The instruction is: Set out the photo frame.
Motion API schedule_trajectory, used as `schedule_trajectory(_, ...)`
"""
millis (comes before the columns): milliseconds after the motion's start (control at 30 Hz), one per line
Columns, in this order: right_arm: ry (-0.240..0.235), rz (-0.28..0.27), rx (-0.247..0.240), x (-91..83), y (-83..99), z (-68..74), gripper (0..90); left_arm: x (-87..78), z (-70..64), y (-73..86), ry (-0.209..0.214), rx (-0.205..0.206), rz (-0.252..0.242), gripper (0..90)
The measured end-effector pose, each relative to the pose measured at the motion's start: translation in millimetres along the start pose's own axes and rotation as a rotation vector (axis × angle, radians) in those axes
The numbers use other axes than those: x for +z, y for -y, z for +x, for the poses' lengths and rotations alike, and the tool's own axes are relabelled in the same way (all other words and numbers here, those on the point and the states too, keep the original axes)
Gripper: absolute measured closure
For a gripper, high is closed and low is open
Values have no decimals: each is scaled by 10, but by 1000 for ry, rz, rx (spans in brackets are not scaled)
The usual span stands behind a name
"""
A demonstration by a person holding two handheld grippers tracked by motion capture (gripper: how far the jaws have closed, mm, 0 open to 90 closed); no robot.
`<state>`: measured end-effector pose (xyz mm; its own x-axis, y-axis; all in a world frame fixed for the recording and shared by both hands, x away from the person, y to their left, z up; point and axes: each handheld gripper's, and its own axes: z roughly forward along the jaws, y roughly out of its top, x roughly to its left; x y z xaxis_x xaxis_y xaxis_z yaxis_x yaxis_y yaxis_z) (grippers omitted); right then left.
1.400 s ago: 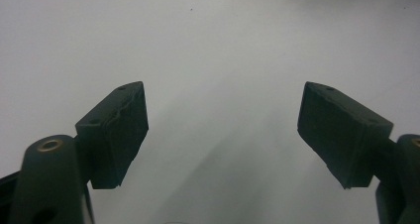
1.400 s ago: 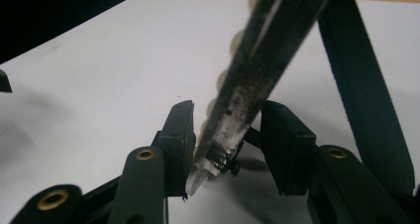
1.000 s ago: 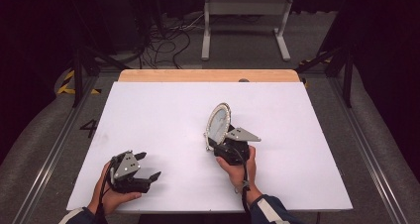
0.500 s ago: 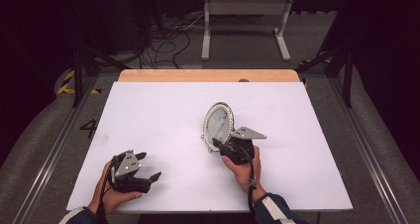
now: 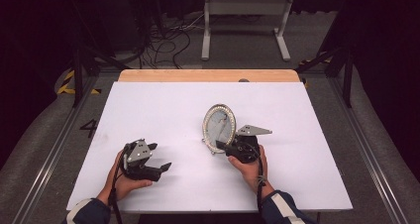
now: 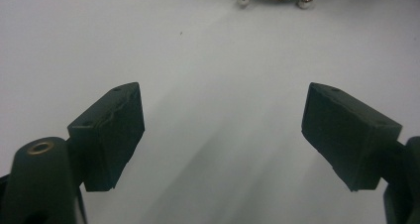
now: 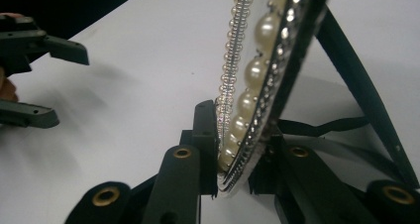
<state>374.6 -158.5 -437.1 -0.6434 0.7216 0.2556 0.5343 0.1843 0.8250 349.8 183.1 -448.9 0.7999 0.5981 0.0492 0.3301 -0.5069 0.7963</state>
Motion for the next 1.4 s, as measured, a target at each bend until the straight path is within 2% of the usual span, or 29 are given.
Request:
schedule_trajectory(333,-17,32,-12,-18,-26,-23,784,290,-45,-266,44,53,3,154)
schedule_trajectory(467,-32,47,-18,-30,-41,-43,785,396,-57,-364,60,60,-4,149)
schedule_trajectory(600,-64,80,-23,-57,-65,-70,791,487,-73,-466,55,70,-11,153)
schedule_trajectory(800,-65,91,-42,-61,-79,-66,787,604,-93,-566,77,83,-11,159)
schedule_trajectory(1067,9,68,-121,-130,-74,14,727,811,-56,-730,109,89,-23,160)
schedule_trajectory(1233,41,58,-140,-189,-65,48,693,885,-6,-779,124,71,-41,160)
schedule_trajectory(1300,55,38,-144,-235,-62,64,677,917,11,-789,115,68,-47,169)
schedule_trajectory(1333,73,8,-145,-305,-71,94,649,943,18,-793,113,61,-43,168)
schedule_trajectory(1400,77,-3,-148,-330,-73,105,646,977,31,-800,119,49,-42,167)
